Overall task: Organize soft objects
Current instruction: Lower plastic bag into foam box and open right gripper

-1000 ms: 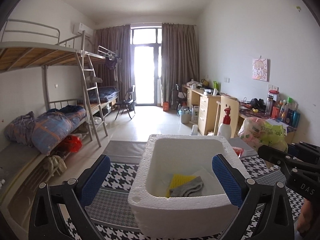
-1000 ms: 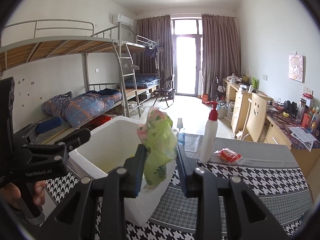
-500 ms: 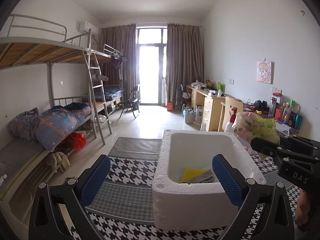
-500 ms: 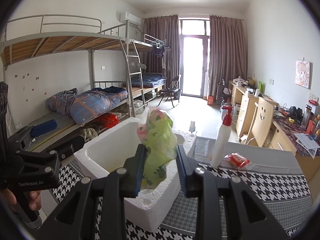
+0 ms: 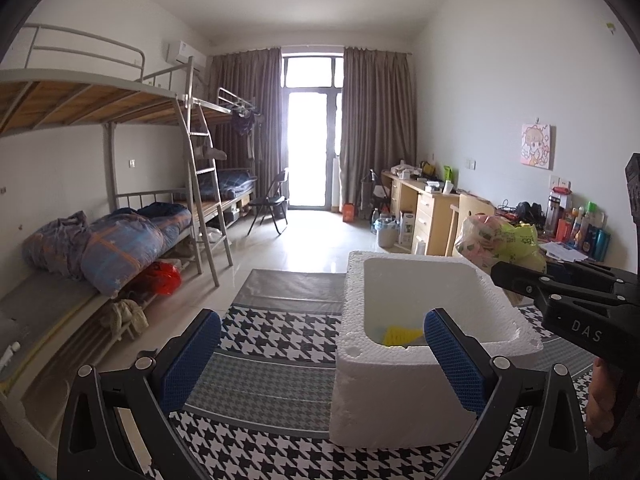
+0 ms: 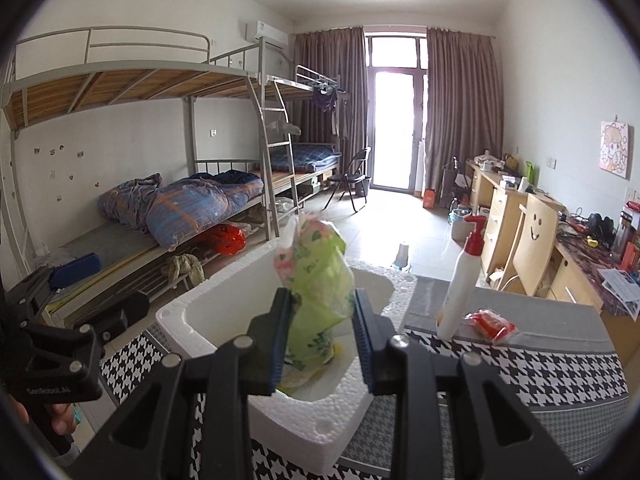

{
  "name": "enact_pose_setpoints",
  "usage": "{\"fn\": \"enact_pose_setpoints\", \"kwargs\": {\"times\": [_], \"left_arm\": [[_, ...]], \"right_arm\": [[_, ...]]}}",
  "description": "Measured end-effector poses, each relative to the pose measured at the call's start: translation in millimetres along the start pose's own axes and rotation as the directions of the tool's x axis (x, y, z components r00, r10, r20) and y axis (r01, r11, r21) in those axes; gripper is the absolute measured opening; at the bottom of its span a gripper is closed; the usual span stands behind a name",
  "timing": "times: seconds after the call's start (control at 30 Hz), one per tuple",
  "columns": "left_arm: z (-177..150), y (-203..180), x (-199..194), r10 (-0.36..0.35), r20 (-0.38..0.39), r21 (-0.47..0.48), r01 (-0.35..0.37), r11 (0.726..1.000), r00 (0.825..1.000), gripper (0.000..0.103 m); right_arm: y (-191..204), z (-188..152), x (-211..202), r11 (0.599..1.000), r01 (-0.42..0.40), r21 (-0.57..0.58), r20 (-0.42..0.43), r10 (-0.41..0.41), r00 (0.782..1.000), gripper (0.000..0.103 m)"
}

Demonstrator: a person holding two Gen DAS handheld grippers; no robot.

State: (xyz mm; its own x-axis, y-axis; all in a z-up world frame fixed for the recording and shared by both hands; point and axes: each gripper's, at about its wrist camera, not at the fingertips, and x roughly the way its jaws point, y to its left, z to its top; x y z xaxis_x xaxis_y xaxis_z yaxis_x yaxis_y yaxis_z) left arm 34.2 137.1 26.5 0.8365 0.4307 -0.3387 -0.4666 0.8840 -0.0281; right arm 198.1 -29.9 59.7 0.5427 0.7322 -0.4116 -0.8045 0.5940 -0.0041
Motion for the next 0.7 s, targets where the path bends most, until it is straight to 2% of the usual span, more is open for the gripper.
{"fn": "enact_pose_setpoints", "kwargs": {"times": [0.4,0.47,0.6,0.67,0.7], "left_arm": [[-6,8,-1,-0.026,0.003,-0.027,0.026,0.999,1.000,0.102],[-6,10,0,-0.026,0.000,-0.026,0.026,0.999,1.000,0.102],[-7,11,0,-0.026,-0.003,-0.025,0.026,0.999,1.000,0.102],[-8,12,0,-0.030,-0.005,-0.026,0.030,0.999,1.000,0.102],[-8,12,1,-0.030,-0.006,-0.029,0.030,0.999,1.000,0.102]], "right_arm": [[8,1,15,1.000,-0.010,0.002,-0.030,0.010,1.000,0.035],[8,0,19,1.000,-0.012,0.005,-0.041,0.012,0.999,0.041],[7,-1,25,1.000,-0.016,0.014,-0.053,0.016,0.998,0.043],[4,-2,26,0.999,-0.022,0.032,-0.059,0.024,0.998,0.065],[4,-1,25,0.999,-0.026,0.041,-0.057,0.028,0.998,0.071]]}}
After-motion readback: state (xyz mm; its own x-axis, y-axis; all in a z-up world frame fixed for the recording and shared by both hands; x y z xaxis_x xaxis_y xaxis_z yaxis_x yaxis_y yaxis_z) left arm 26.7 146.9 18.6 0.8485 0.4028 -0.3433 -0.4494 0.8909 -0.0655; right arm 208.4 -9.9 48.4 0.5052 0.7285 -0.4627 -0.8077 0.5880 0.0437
